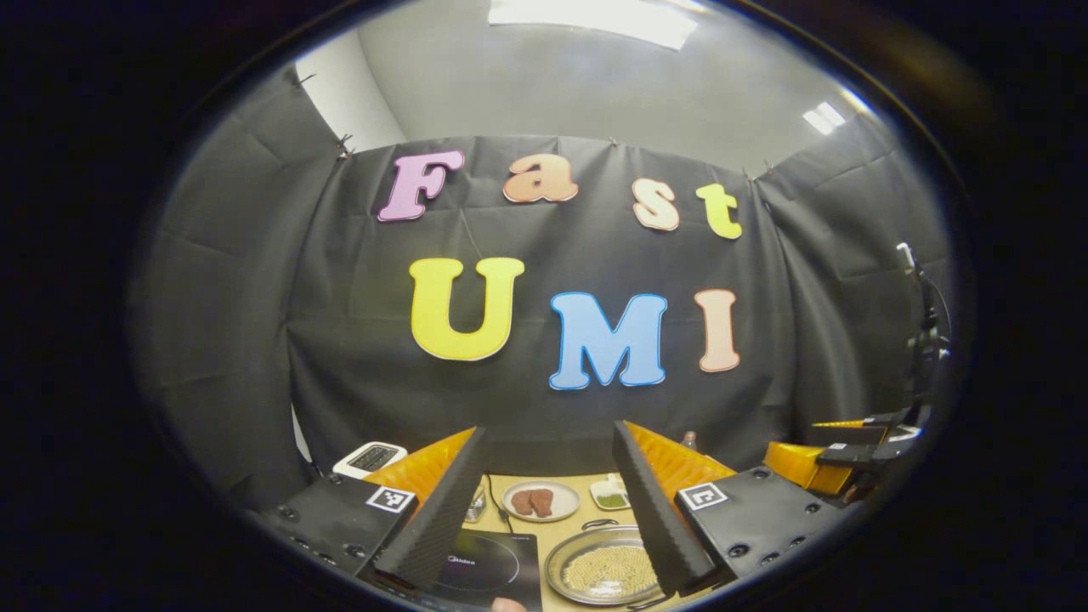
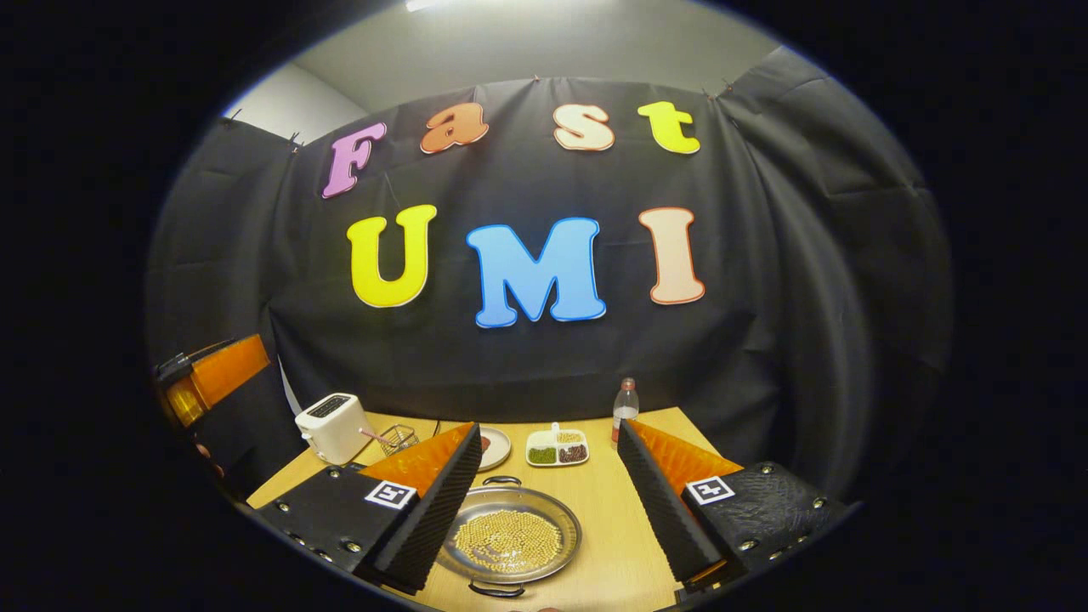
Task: First push the handle of the pot to place it horizontally, then grasp the pot with both hands and set it on the induction cooktop.
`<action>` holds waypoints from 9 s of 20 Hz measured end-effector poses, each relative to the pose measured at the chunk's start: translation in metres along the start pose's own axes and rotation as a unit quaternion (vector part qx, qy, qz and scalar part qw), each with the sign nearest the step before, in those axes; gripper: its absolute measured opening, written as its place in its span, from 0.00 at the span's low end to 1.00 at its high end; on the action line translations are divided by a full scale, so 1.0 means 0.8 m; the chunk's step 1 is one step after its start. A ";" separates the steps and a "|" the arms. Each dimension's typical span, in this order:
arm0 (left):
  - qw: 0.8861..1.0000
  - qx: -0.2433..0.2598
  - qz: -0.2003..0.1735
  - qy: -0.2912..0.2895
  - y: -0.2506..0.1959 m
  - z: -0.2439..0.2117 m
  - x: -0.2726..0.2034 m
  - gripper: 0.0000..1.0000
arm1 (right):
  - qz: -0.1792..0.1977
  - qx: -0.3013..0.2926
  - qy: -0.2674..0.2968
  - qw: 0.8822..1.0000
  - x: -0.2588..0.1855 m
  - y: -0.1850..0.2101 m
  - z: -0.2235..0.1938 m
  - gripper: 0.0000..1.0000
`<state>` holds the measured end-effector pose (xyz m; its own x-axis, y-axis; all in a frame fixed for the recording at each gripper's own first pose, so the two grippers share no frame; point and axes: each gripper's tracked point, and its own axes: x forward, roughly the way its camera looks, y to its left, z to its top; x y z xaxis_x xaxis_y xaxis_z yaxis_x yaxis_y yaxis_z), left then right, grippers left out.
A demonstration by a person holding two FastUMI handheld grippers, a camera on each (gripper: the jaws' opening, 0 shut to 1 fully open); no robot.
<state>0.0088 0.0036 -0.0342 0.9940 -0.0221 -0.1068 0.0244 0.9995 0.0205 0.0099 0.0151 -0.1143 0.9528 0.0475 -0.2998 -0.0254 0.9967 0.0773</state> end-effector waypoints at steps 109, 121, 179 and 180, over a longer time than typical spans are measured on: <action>0.993 0.024 0.064 0.094 -0.001 -0.072 -0.006 0.95 | 0.057 0.127 0.480 0.866 0.039 -0.039 -0.408 0.00; 0.993 0.027 0.064 0.101 -0.043 -0.078 0.018 0.99 | 0.041 0.110 0.475 0.872 0.079 -0.102 -0.402 0.00; 0.956 -0.024 -0.054 0.288 -0.063 -0.375 0.146 0.98 | -0.048 -0.002 0.217 0.975 0.154 -0.153 -0.267 1.00; 0.955 -0.016 -0.054 0.291 -0.062 -0.389 0.155 0.98 | -0.047 -0.004 0.218 0.975 0.163 -0.154 -0.274 1.00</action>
<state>0.0977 -0.0415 -0.3576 0.7579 -0.1180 -0.6416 0.1104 0.9925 -0.0522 0.0709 -0.0873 -0.3716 0.7319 -0.0229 -0.6810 0.0518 0.9984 0.0221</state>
